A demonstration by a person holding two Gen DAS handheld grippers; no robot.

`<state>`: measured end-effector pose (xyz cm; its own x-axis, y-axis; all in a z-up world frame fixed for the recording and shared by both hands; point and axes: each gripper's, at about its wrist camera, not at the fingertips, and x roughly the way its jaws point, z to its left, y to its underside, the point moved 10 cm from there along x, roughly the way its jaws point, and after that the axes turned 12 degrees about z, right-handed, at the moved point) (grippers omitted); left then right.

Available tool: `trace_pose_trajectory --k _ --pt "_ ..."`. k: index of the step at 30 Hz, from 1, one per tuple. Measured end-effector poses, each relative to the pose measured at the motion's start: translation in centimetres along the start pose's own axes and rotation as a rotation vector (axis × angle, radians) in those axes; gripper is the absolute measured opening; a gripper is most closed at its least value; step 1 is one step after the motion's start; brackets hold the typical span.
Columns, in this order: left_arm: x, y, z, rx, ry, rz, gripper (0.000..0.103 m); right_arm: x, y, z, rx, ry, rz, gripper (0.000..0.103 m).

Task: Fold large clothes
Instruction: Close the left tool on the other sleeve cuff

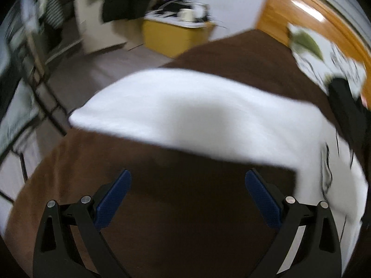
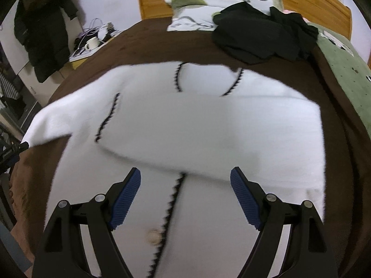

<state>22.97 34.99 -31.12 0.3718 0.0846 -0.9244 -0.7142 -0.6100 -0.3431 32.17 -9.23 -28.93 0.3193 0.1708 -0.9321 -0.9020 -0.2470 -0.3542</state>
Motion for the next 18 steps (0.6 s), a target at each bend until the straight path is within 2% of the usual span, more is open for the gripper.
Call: trace_pose_trajectory --k 3,7,8,9,10,18 --pt "1.1 -0.8 3.9 -0.113 0.006 -0.013 0.096 0.4 0.5 1.6 -0.02 -0.005 0.009 0.079" --pt "2.7 -1.5 6.2 -0.209 0.041 -0.02 0.095 1.1 1.0 3.4 -0.058 0.001 0.024 0.079" --pt "3.0 -1.6 6.5 -0.226 0.062 -0.028 0.092 1.4 1.2 3.9 -0.07 0.004 0.029 0.079" --pt "3.2 -1.7 6.8 -0.24 0.065 -0.038 0.086 1.7 1.3 4.3 -0.081 0.004 0.037 0.079" --pt "3.5 -2.0 7.1 -0.252 0.057 -0.05 0.085 1.8 1.5 4.7 -0.088 0.006 0.04 0.079" --pt "4.1 -3.5 7.9 -0.308 0.132 -0.083 0.085 3.0 2.6 6.4 -0.11 0.009 0.072 0.079"
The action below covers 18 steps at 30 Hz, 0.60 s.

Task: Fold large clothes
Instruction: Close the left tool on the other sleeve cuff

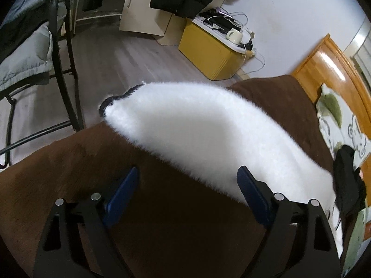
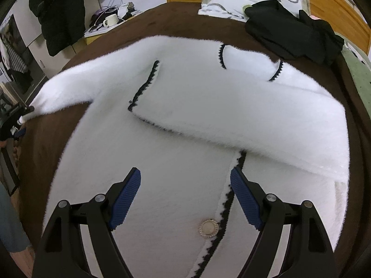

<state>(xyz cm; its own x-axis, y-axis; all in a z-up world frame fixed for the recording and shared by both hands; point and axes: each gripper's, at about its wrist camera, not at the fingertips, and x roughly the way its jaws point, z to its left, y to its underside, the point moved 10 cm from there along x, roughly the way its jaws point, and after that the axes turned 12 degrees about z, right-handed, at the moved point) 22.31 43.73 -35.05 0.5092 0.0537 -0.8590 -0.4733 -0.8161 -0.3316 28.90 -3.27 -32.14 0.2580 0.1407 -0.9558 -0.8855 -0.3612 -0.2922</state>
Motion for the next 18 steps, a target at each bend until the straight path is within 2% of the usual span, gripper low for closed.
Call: trace_pose_trajectory --k 2,3,4,6,7,12,18 --pt "0.1 -0.4 -0.3 -0.004 0.017 -0.003 0.079 0.1 0.1 0.1 0.005 -0.001 0.004 0.079" --pt "0.2 -0.7 -0.4 -0.009 0.024 0.001 0.067 0.1 0.1 0.1 0.01 -0.001 0.007 0.079" --pt "0.3 -0.9 -0.4 -0.017 0.029 0.004 0.046 0.1 0.0 0.1 0.014 -0.001 0.008 0.079" --pt "0.3 -1.2 -0.1 -0.044 0.026 -0.002 0.021 0.0 0.1 0.0 0.024 -0.001 0.007 0.079" --pt "0.3 -1.3 -0.2 -0.05 0.037 -0.008 0.014 -0.1 0.1 0.0 0.027 0.001 0.007 0.079" --pt "-0.9 -1.6 -2.1 0.053 -0.002 -0.059 0.011 -0.5 0.4 -0.7 0.036 0.011 0.002 0.08" --pt "-4.4 -2.4 -5.7 0.17 0.037 -0.136 0.011 -0.9 0.7 -2.4 0.059 0.018 -0.005 0.081"
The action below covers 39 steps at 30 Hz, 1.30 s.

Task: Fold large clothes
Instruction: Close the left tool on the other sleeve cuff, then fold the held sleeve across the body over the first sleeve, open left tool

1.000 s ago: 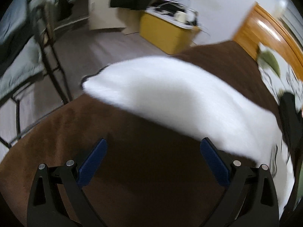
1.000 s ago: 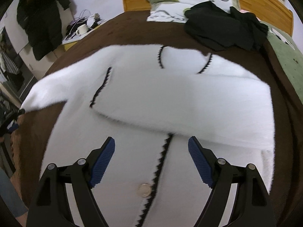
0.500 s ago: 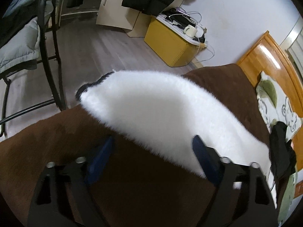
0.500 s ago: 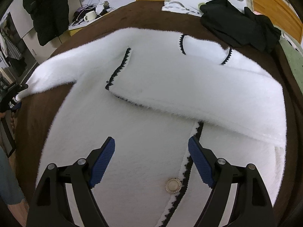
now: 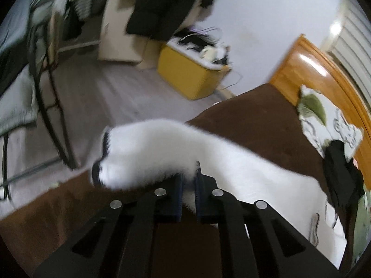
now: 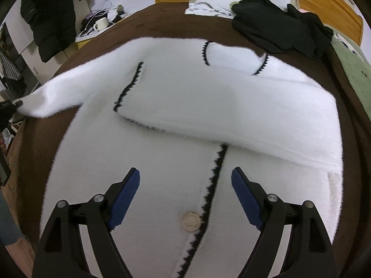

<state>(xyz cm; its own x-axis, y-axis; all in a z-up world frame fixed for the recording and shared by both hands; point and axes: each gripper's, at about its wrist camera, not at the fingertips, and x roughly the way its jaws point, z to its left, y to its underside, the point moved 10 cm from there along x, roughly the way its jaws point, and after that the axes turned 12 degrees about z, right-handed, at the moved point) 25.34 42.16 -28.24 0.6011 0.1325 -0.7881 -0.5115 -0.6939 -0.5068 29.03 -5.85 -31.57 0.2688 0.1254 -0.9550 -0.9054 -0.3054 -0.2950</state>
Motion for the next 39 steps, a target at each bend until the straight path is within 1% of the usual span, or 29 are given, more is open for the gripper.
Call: trace_pose_trajectory --k 3,7,12,17,19,21,24,26,29,34,36,37,39 --pt "-3.0 -0.9 -3.9 0.107 0.031 -0.063 0.011 -0.2 0.1 -0.7 0.009 0.003 -0.007 0.081" --pt "-6.5 -1.3 -9.1 0.232 0.084 -0.116 0.011 -0.2 -0.4 -1.8 0.02 0.018 -0.012 0.081" --pt "-10.4 -1.2 -15.7 0.365 0.176 -0.152 0.01 0.2 -1.7 -3.0 0.03 0.018 -0.011 0.081" --pt "-14.1 0.4 -22.5 0.486 0.29 -0.173 0.01 -0.2 -2.2 -3.3 0.053 0.001 -0.024 0.082" --pt "-15.1 1.7 -25.0 0.535 0.331 -0.17 0.01 -0.6 -2.0 -3.5 0.064 -0.008 -0.033 0.084" --pt "-15.8 3.3 -27.4 0.58 0.38 -0.159 0.01 -0.7 -2.1 -3.8 0.075 -0.017 -0.037 0.084" --pt "-16.1 6.4 -31.1 0.655 0.435 -0.136 0.01 -1.0 -2.0 -4.1 0.099 -0.027 -0.046 0.084" --pt "-15.8 8.2 -32.5 0.685 0.463 -0.113 0.01 -1.7 -1.7 -4.7 0.118 -0.029 -0.063 0.084" --pt "-14.6 11.6 -34.4 0.76 0.462 -0.081 0.01 -2.8 -0.7 -6.4 0.148 -0.02 -0.075 0.084" --pt "-12.9 17.7 -36.7 0.837 0.507 0.004 0.01 -3.8 1.3 -9.2 0.182 0.016 -0.071 0.084" --pt "-12.1 20.1 -37.2 0.876 0.503 0.033 0.01 -4.0 2.3 -10.5 0.197 0.033 -0.061 0.084" --pt "-11.1 22.1 -37.4 0.903 0.502 0.067 0.01 -4.0 2.6 -11.0 0.202 0.037 -0.057 0.085" --pt "-9.6 24.6 -37.4 0.931 0.495 0.111 0.01 -3.7 3.2 -11.8 0.207 0.046 -0.05 0.085"
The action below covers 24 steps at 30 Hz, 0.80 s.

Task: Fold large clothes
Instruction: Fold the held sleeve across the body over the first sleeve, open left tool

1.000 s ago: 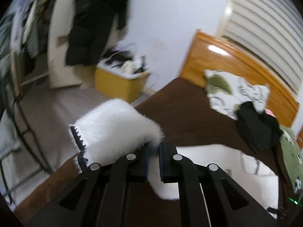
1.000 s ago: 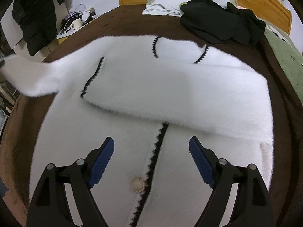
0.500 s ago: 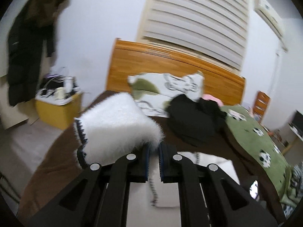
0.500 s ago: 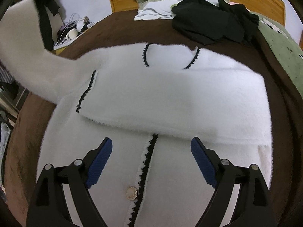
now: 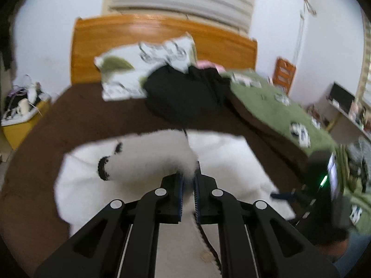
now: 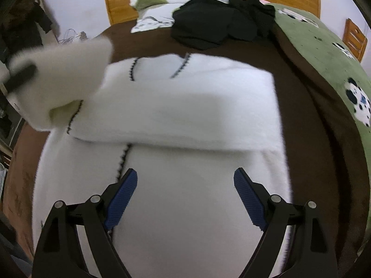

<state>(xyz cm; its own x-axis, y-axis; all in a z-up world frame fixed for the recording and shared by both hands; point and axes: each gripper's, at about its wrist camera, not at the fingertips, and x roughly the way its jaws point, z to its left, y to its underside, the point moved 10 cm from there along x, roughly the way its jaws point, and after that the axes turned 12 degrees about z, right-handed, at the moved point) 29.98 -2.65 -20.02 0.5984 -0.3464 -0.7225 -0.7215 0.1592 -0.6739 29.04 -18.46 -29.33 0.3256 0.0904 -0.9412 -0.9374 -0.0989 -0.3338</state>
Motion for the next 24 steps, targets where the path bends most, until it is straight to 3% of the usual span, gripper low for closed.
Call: trace_pose_trajectory --k 4,6,9,15,17,19,22,24 --pt "5.4 4.4 -1.4 0.02 0.017 0.129 0.011 1.6 0.6 -1.8 -0.008 0.022 0.019 0.085" --pt "6.5 5.8 -1.3 0.007 0.021 0.156 0.011 3.2 0.8 -2.5 -0.011 0.033 0.041 0.085" --pt "7.1 6.9 -1.3 -0.011 0.024 0.171 0.011 5.3 1.6 -3.2 -0.002 0.038 0.084 0.085" --pt "6.2 5.8 -1.8 0.017 0.028 0.161 0.013 4.7 1.9 -3.5 0.019 0.018 0.063 0.085" --pt "5.6 5.0 -2.4 0.038 0.045 0.149 0.019 4.1 1.9 -3.5 0.014 0.018 0.058 0.085" --pt "5.1 4.5 -3.3 0.095 0.038 0.147 0.035 3.6 1.8 -3.5 0.014 0.014 0.053 0.085" --pt "4.7 4.3 -4.9 0.146 0.078 0.155 0.049 2.6 2.0 -3.6 0.015 0.01 0.038 0.085" --pt "4.4 4.6 -5.9 0.205 0.075 0.157 0.051 2.1 2.2 -3.9 0.015 0.011 0.026 0.085"
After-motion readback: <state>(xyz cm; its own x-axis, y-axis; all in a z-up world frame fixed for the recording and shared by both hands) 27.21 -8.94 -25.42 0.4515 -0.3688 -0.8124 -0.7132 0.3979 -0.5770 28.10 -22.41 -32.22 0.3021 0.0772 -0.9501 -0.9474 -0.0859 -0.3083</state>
